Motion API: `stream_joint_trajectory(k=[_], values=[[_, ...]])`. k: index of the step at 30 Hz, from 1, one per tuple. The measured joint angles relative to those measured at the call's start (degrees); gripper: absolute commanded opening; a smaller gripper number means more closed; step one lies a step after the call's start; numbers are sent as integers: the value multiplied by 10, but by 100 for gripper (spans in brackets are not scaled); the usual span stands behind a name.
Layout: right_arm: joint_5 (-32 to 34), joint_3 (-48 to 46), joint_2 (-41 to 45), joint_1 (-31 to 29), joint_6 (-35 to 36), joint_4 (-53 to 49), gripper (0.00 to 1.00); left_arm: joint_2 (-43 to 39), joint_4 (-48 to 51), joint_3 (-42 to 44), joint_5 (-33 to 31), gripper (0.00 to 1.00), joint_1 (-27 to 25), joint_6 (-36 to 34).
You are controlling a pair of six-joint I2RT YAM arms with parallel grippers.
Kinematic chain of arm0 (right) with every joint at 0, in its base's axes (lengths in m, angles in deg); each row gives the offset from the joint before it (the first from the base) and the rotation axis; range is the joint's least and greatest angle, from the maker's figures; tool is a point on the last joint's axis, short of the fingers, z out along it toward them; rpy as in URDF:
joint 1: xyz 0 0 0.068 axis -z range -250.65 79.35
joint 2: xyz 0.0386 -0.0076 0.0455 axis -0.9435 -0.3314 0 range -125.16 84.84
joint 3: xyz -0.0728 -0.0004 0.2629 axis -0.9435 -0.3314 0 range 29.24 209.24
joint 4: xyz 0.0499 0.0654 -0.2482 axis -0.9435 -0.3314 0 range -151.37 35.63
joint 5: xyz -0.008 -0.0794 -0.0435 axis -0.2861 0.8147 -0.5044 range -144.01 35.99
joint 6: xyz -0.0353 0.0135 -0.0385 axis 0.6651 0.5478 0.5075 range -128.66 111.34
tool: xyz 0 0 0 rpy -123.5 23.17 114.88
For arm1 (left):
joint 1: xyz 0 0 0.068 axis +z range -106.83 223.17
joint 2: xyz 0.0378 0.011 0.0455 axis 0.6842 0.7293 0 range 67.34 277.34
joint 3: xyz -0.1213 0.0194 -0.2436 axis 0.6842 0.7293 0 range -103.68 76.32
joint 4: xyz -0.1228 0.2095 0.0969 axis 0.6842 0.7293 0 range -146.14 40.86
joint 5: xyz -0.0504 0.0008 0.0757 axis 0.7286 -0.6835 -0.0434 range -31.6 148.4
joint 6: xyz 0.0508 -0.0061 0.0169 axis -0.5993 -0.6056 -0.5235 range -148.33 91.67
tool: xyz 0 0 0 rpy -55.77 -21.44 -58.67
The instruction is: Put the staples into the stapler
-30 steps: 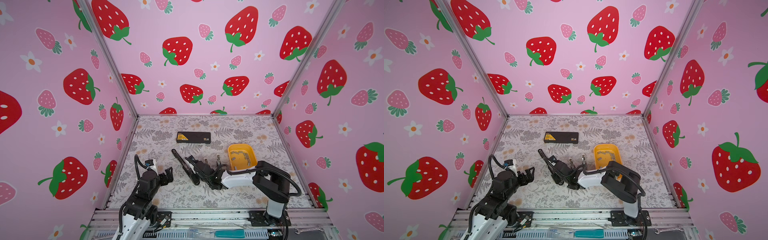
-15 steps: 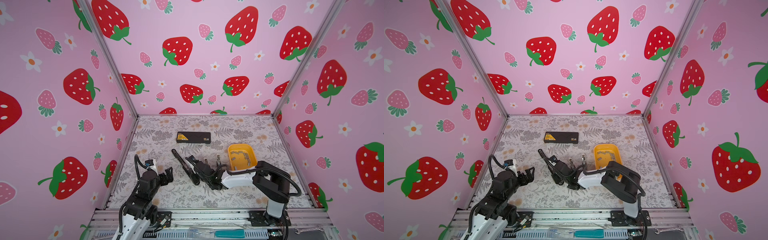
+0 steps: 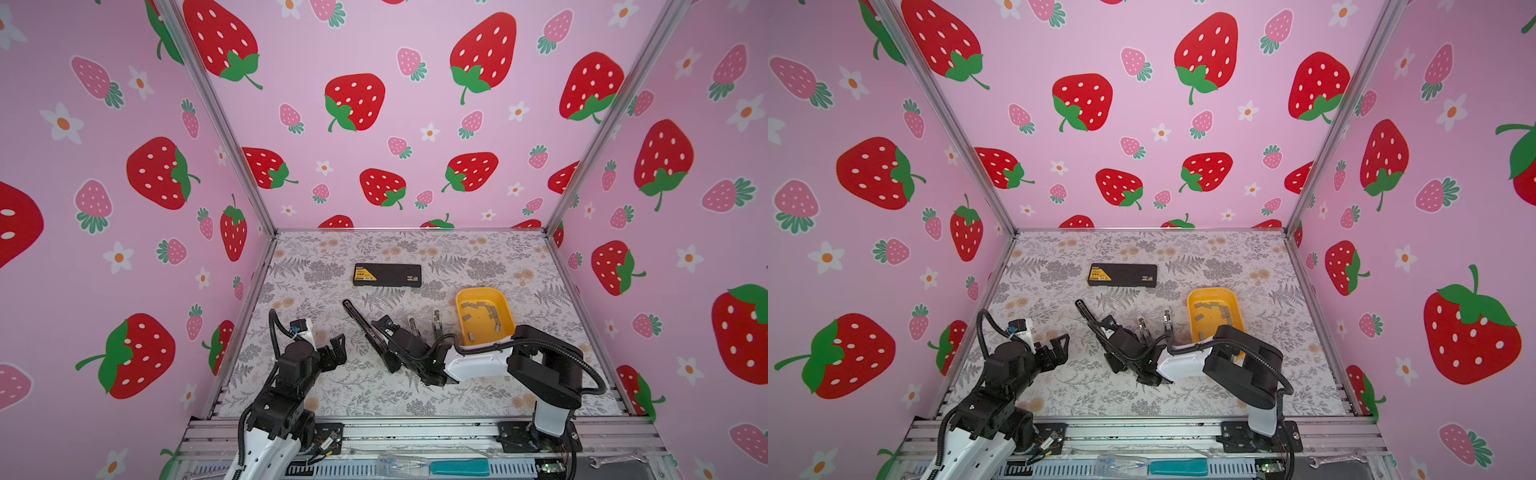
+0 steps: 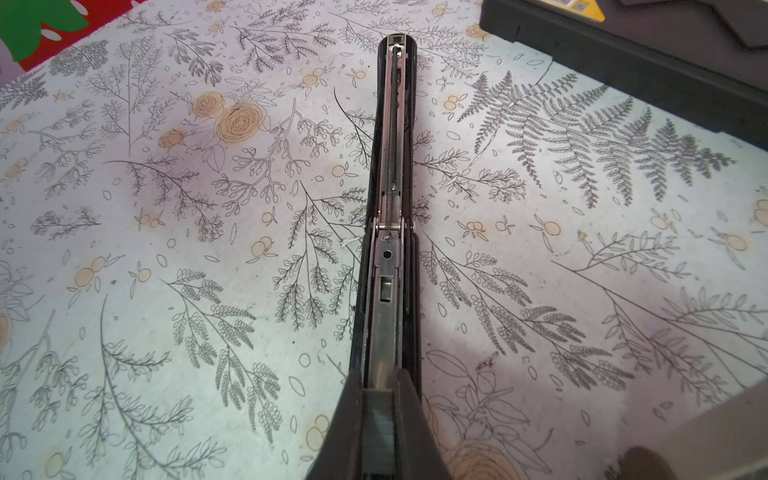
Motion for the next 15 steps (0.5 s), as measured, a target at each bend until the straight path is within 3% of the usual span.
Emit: stream_joint_trajectory(k=[15], values=[[9,-9,10,-6,-2,-6,13,0,0,0,0,99,0,1]])
